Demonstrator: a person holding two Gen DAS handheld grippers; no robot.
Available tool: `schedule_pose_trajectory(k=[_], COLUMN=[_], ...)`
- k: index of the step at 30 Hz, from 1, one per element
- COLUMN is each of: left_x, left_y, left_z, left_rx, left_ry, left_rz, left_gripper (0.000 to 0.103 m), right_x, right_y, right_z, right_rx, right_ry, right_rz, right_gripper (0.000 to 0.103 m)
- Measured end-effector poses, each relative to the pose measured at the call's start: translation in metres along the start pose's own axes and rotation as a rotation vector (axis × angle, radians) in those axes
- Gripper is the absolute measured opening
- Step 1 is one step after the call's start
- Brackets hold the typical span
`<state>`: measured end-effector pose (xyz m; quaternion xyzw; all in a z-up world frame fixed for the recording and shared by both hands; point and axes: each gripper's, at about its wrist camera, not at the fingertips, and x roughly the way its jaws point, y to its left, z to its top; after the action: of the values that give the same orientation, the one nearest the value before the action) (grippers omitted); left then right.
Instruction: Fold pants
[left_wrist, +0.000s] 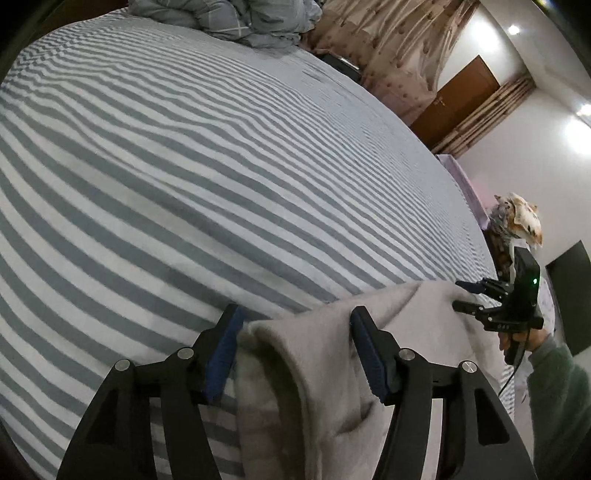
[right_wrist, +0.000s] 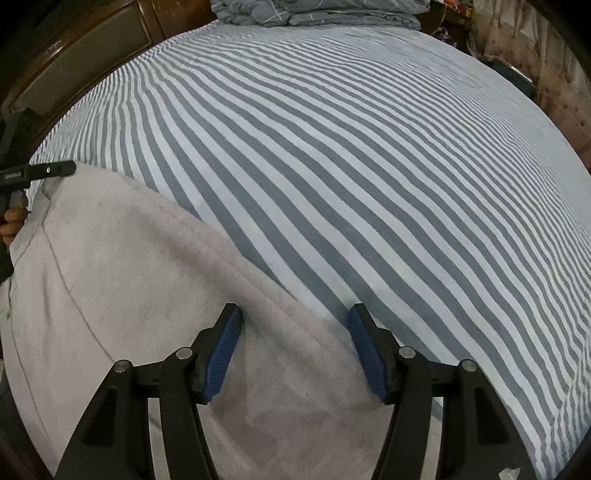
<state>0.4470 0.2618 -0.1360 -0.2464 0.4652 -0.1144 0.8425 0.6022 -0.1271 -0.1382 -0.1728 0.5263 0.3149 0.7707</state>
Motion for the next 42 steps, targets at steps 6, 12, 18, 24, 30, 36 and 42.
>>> schedule_pose_trajectory(k=[6,12,18,24,30,36,42], left_x=[-0.006,-0.027,-0.056,-0.091,-0.135,-0.175,-0.201], left_y=[-0.011,-0.025,-0.041,-0.061,-0.086,-0.097,-0.093], left_z=[-0.011,-0.018,-0.026,-0.038,-0.064,-0.112,-0.166], left_rx=[0.073,0.097,0.112,0.126,0.166,0.205,0.217], left_ry=[-0.010,-0.049,-0.085,-0.121,-0.156,-0.157,-0.129], left_rz=[0.062,0.076,0.053,0.010,-0.031,-0.061,-0.079], left_gripper=[0.042,0.027,0.020,0.017,0.015,0.015,0.015], right_x=[-0.010,-0.036,-0.080,-0.126,-0.170,-0.207,-0.217], right_y=[0.003,0.016,0.034,0.061,0.098,0.135,0.176], right_z=[-0.004,-0.013,-0.041,-0.070,-0.102,-0.155,-0.217], right_rx=[0.025,0.036,0.058,0.067,0.079,0.103,0.148], right_ry=[-0.028,-0.068,-0.124,-0.155,-0.193,-0.228,-0.232], right_rz=[0.032,-0.005,-0.019,-0.048,-0.085,-0.115,-0.126], right_gripper=[0.014,0.007,0.006,0.006,0.005,0.005,0.005])
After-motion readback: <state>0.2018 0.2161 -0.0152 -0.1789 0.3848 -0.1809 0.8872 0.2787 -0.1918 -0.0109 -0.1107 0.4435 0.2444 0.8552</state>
